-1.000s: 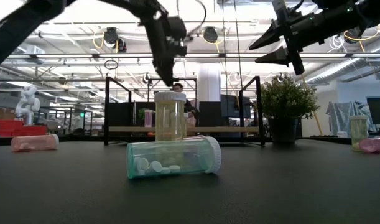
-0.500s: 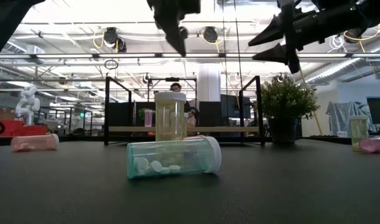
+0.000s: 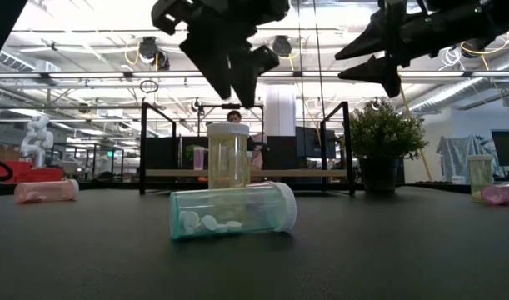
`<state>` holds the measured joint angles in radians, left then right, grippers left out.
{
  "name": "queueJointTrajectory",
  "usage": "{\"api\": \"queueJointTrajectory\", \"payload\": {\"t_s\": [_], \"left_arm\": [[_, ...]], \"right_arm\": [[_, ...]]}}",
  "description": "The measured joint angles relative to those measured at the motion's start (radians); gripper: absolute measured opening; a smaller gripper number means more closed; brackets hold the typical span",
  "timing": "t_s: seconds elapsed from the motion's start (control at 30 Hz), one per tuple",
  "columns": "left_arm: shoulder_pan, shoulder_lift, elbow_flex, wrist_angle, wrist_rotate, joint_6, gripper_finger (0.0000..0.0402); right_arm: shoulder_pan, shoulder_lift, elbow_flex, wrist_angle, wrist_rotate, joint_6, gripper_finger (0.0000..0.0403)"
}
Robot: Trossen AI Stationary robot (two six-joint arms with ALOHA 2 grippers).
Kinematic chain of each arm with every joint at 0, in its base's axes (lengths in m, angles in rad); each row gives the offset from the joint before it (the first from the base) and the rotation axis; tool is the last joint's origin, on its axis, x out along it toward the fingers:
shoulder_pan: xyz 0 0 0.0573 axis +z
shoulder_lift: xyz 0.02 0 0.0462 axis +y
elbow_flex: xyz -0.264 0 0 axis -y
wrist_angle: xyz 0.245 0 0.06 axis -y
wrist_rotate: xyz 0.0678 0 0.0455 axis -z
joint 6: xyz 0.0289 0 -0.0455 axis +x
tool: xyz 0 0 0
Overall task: Pick and place medicine bottles onto shelf by color
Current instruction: Put the top left yellow medicine bottle on the shelf
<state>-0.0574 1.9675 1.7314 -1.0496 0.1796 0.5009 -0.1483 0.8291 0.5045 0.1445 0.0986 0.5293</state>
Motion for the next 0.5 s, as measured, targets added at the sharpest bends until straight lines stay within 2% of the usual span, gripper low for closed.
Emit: {"api": "queueJointTrajectory", "payload": {"t_s": [0.23,0.5], "left_arm": [[0.002,-0.001,-0.108,0.176,-0.005,-0.126,0.0211],[0.013,-0.003,-0.194,0.207,-0.052,-0.137,0.0274]], "right_arm": [[0.046,0.0,0.0,-0.051,0.0,0.019,0.0185],[0.066,0.0,0.0,-0.053,0.001,0.019,0.0185]]}}
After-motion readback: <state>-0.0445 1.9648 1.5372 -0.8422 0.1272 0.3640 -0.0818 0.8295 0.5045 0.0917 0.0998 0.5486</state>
